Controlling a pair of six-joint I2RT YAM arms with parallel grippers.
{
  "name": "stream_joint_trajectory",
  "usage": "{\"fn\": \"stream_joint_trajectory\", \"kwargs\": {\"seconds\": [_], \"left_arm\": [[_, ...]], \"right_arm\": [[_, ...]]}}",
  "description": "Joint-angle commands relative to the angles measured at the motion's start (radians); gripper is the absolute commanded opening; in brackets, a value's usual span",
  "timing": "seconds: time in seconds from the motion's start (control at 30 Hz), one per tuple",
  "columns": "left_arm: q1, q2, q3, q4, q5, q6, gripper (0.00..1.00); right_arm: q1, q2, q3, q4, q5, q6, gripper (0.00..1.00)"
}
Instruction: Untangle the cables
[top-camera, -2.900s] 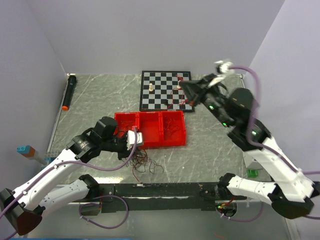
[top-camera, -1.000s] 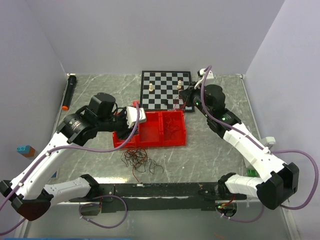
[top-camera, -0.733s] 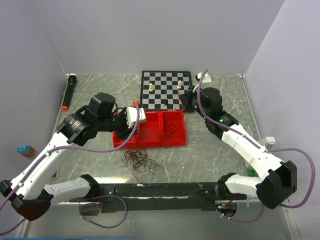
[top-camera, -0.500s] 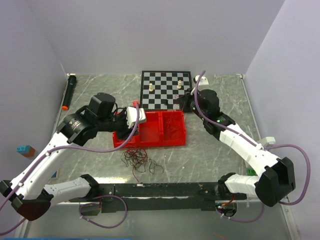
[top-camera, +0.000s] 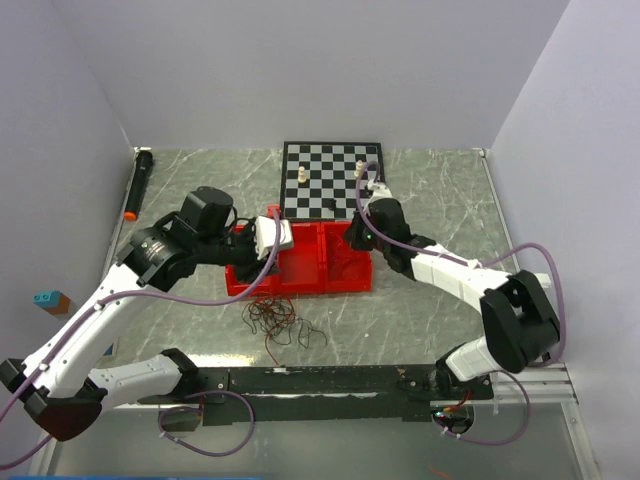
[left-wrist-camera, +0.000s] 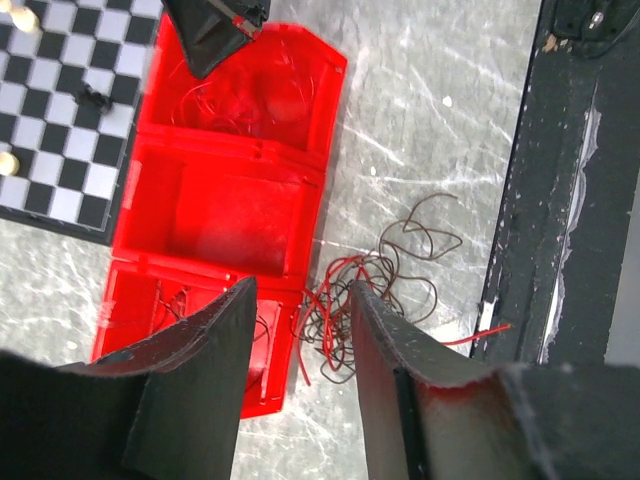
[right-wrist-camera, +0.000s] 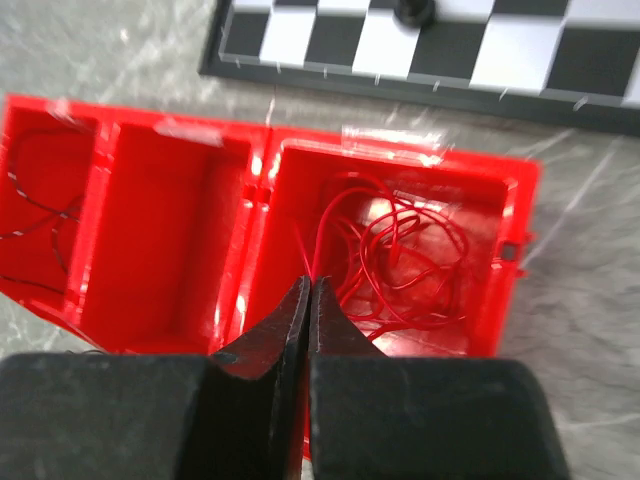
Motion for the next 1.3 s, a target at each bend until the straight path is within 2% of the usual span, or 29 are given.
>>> {"fn": "stream_joint_trajectory", "kwargs": {"seconds": [0.0, 0.13, 0.17, 0.2, 0.23, 0.33, 0.37, 0.6, 0.83, 1.07, 1.13, 1.27], "left_arm": [[0.001, -0.010, -0.060, 0.057, -0.033, -0.024, 0.49], [0.003, 0.013, -0.144, 0.118, -0.173, -0.075, 0.52], [0.004, 0.024, -0.160, 0.126, -0.213, -0.084, 0.52], [0.004, 0.031, -0.180, 0.132, -0.233, -0.084, 0.52], [0.003, 0.039, -0.203, 0.132, -0.253, -0.068, 0.52], [0.004, 0.053, -0.269, 0.146, -0.280, -0.052, 0.51], [0.007, 0.055, -0.293, 0.152, -0.274, -0.044, 0.51], [0.027, 0.088, -0.401, 0.236, -0.313, -0.061, 0.52], [0.050, 0.174, -0.459, 0.298, -0.233, -0.075, 0.47], [0.050, 0.157, -0.494, 0.274, 0.008, -0.032, 0.31], [0.044, 0.150, -0.488, 0.243, 0.101, -0.009, 0.29], [0.010, 0.124, -0.479, 0.241, 0.169, 0.003, 0.31]], "right_arm": [[0.033, 0.062, 0.034, 0.019, 0.017, 0.047, 0.00], [0.052, 0.101, 0.129, -0.124, 0.051, 0.047, 0.00], [0.058, 0.087, 0.138, -0.145, 0.054, 0.043, 0.11], [0.062, 0.062, 0.140, -0.161, 0.053, 0.035, 0.28], [0.069, 0.026, 0.129, -0.161, 0.053, 0.021, 0.36], [0.102, -0.085, 0.075, -0.138, 0.053, -0.028, 0.53], [0.116, -0.118, 0.058, -0.132, 0.053, -0.039, 0.55], [0.234, -0.272, -0.098, -0.101, 0.007, -0.074, 0.57], [0.311, -0.288, -0.238, 0.000, -0.137, -0.033, 0.57], [0.372, -0.295, -0.281, -0.030, -0.162, -0.017, 0.56], [0.377, -0.301, -0.288, -0.040, -0.176, -0.013, 0.56], [0.407, -0.327, -0.305, -0.046, -0.182, -0.010, 0.56]]}}
